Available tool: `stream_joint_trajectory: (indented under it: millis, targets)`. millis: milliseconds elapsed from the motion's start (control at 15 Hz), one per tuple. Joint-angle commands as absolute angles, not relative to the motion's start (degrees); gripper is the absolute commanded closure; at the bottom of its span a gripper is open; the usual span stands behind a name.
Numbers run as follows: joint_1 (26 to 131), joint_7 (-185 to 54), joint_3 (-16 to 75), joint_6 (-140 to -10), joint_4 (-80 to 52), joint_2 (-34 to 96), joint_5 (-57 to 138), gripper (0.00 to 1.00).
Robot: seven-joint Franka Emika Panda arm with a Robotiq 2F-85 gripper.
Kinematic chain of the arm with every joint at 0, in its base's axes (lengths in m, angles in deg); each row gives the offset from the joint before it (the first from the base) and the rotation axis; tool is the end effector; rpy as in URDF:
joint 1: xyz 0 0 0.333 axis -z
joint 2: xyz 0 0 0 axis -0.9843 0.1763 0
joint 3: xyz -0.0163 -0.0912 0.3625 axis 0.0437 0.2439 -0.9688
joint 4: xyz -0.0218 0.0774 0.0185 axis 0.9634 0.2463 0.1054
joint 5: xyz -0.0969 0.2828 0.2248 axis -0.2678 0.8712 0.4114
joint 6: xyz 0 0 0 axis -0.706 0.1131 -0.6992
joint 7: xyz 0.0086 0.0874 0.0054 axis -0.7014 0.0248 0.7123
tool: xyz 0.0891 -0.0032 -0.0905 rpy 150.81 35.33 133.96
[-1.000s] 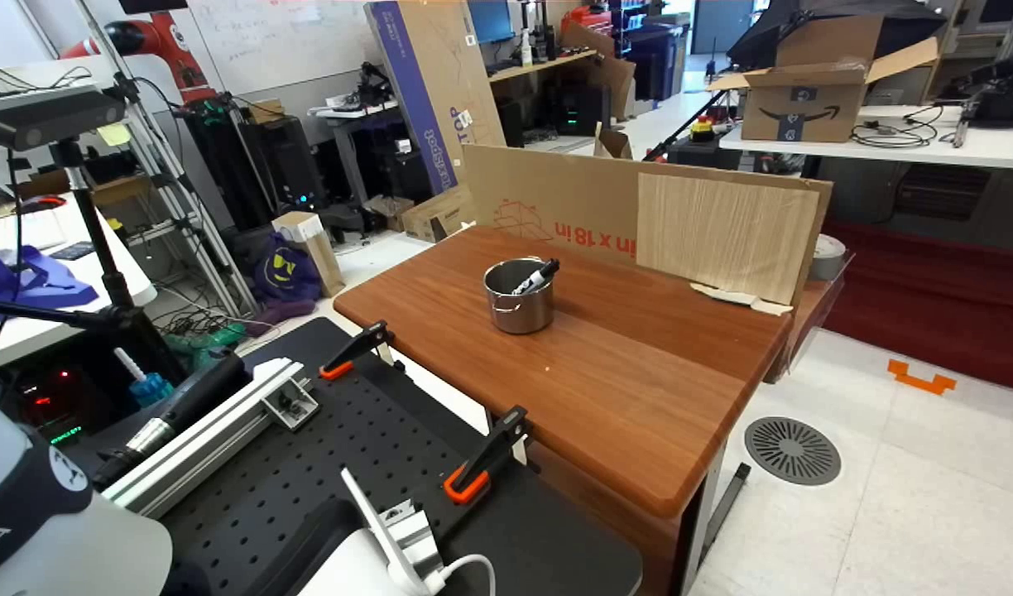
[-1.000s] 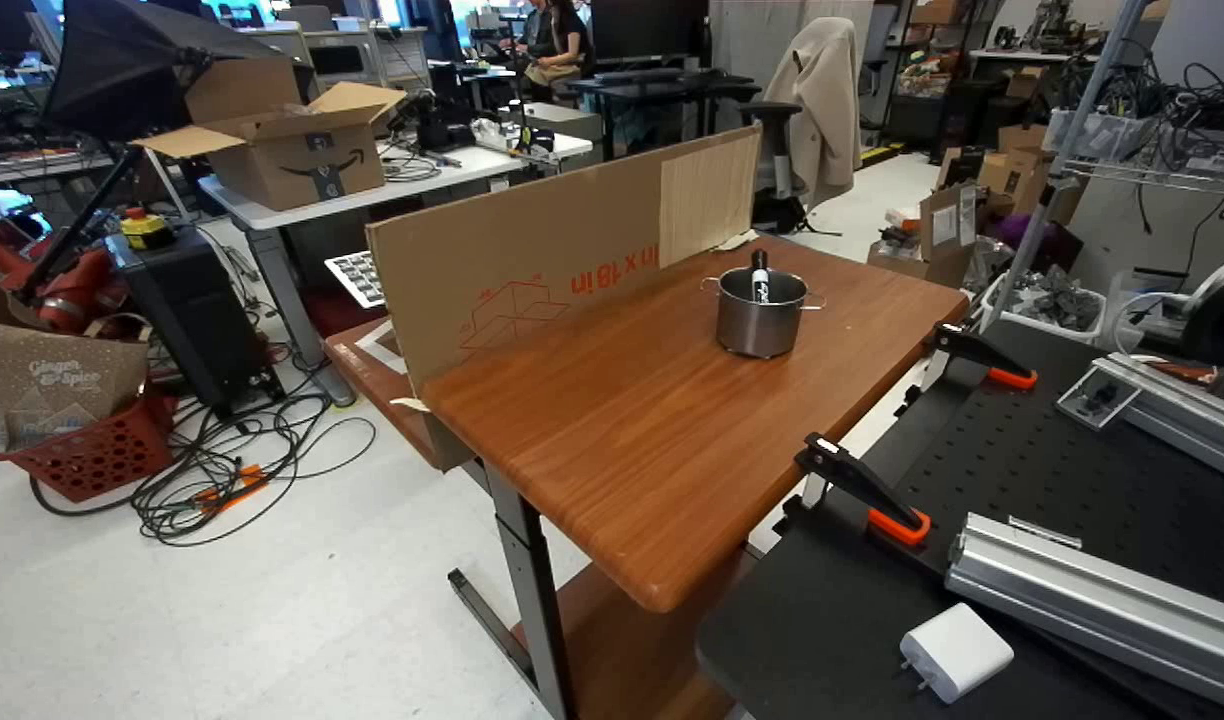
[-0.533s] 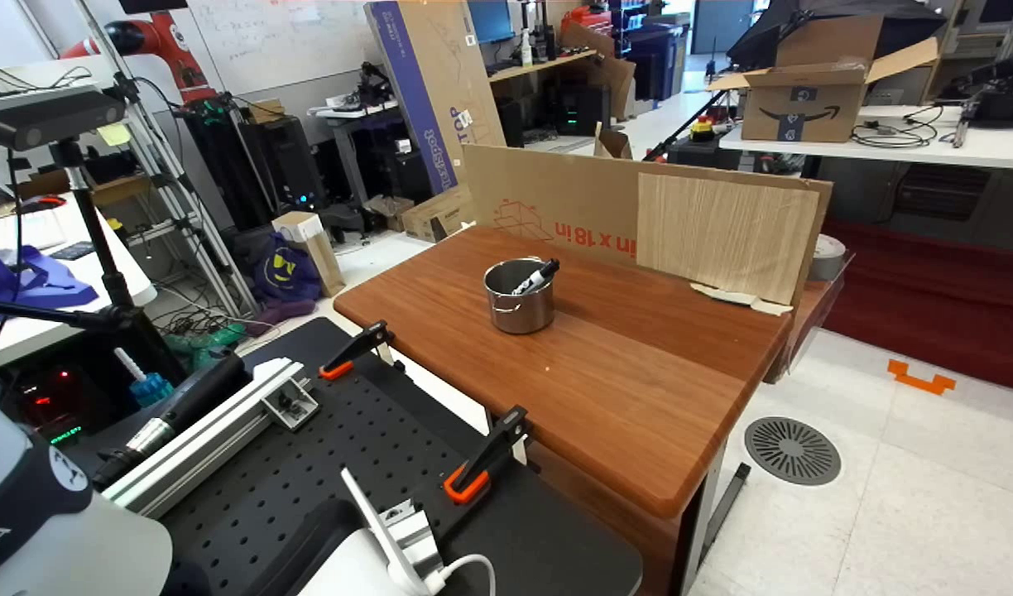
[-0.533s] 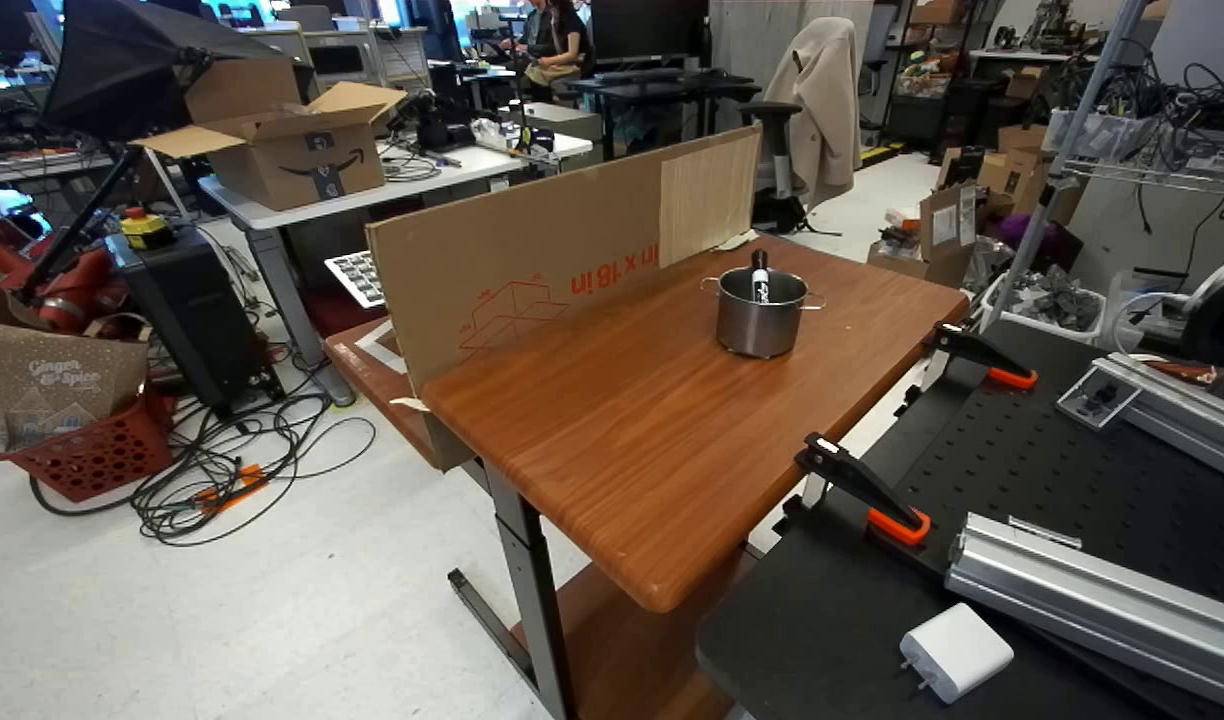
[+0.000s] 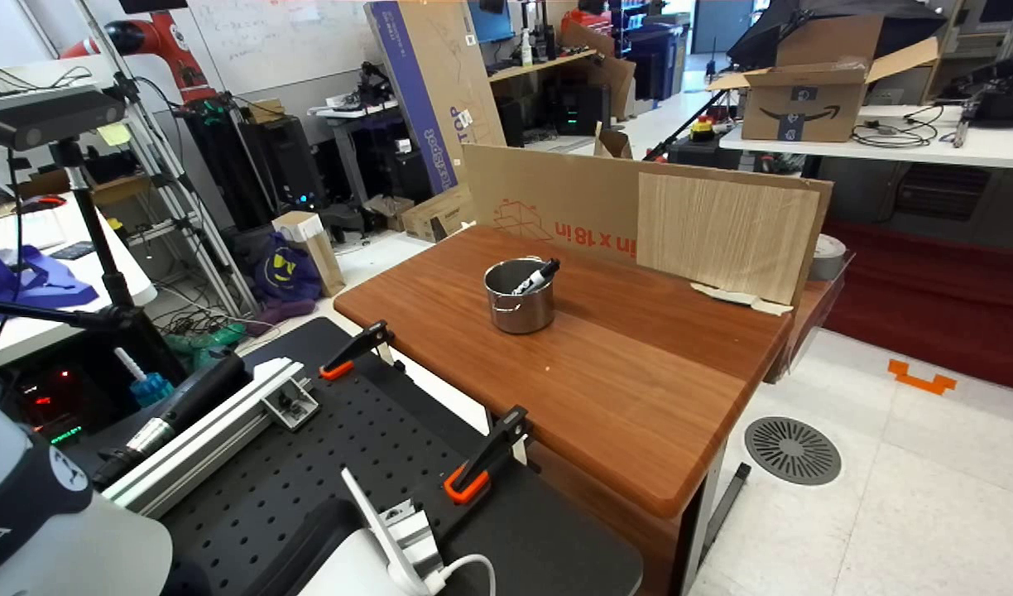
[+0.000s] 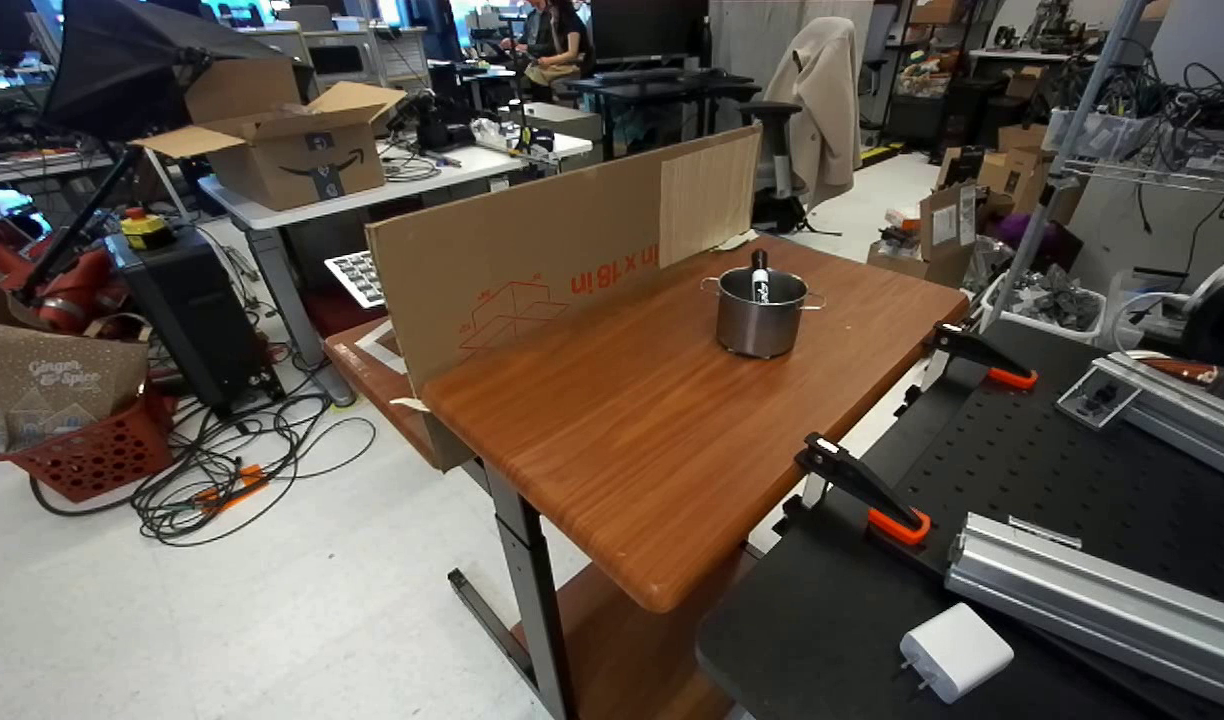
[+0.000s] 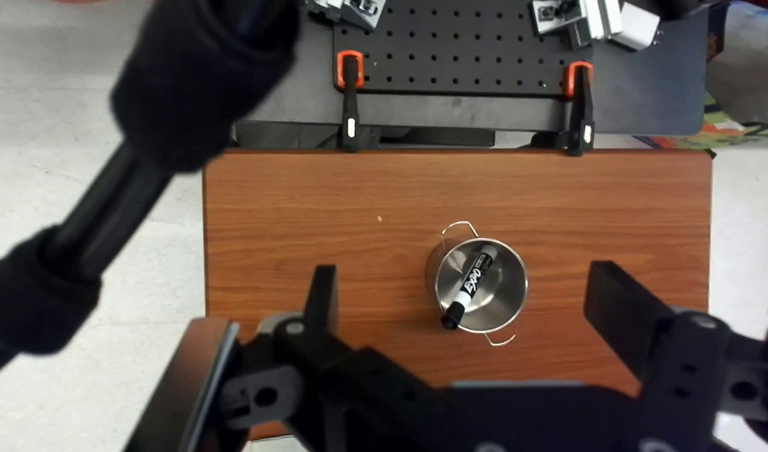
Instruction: Take the marker out of the pot
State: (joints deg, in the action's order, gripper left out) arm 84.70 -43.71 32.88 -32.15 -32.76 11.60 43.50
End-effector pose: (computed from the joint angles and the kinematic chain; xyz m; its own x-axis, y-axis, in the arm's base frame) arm 0.4729 -0.1062 0.5254 0.9585 0.0850 -0.2722 0.0626 -0.9940 -0.0899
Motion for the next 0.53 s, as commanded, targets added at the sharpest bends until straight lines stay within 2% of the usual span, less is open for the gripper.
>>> stream_joint_trajectory:
  millis: [0,467]
  targets:
    - [84.26,-50.65,31.17,-35.76,-32.05,14.5,46.38,0.0]
    - [81.16,-66.08,27.08,-49.32,-34.87,20.14,43.79,0.0]
